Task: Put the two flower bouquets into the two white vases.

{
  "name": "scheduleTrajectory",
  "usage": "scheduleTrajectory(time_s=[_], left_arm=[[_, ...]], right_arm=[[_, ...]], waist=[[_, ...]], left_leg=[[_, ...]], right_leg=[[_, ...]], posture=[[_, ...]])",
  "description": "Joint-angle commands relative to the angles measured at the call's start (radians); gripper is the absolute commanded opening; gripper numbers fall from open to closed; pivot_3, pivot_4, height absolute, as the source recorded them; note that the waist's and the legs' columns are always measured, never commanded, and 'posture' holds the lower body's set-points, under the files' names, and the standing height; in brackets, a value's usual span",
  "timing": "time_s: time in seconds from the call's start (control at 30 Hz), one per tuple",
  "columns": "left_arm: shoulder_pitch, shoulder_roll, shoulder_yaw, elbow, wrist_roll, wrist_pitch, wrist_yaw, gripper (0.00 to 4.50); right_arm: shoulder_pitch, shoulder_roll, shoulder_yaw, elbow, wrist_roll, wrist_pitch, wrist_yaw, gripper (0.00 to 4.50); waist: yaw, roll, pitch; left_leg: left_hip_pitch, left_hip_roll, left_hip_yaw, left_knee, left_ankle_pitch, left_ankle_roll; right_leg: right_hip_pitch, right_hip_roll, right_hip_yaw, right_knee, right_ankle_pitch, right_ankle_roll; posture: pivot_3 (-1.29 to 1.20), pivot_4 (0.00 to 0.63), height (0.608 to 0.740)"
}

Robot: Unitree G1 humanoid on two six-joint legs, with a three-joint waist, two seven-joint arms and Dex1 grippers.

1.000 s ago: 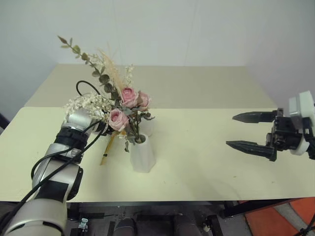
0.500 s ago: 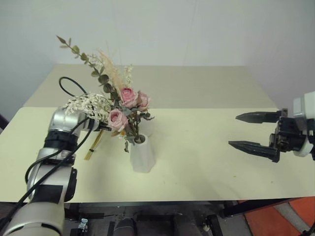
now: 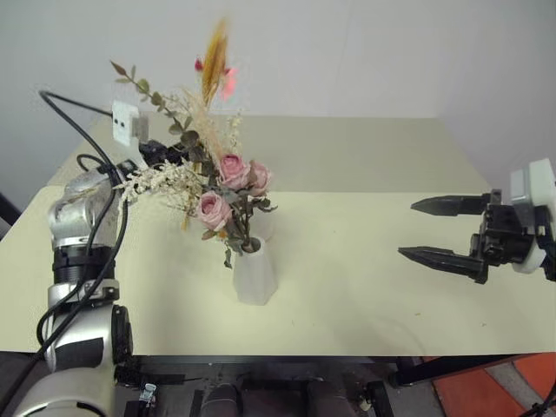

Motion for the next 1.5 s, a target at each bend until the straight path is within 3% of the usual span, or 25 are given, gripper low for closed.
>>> scheduleTrajectory(time_s=[0.03,0.5,1.5], left_arm=[[-0.075,-0.013,0.018,0.051,-0.046,-0.084,-0.104,0.02],[-0.254,-0.188,0.002,0.336,-0.032,-0.288,-0.231,0.02],[-0.291,-0.236,-0.002,0.473,0.0,-0.377,-0.299,0.02]], right_arm=[[-0.007,-0.038,-0.073,-0.023,0.034,0.028,-0.001,4.5],[0.052,-0.07,-0.177,-0.091,0.079,0.106,-0.025,4.5],[0.127,-0.077,-0.287,-0.162,0.131,0.188,-0.057,4.5]], waist=[[-0.001,0.0,0.0],[-0.006,0.0,0.0],[-0.006,0.0,0.0]], left_leg=[[0.0,0.0,0.0,0.0,0.0,0.0],[0.0,0.0,0.0,0.0,0.0,0.0],[0.0,0.0,-0.001,0.0,0.0,0.0]], right_leg=[[0.0,0.0,0.0,0.0,0.0,0.0],[0.001,0.0,0.0,0.0,0.0,0.001],[0.001,0.0,0.0,0.0,0.0,0.001]], posture=[[0.0,0.15,0.74],[0.0,0.15,0.74],[0.0,0.15,0.74]])
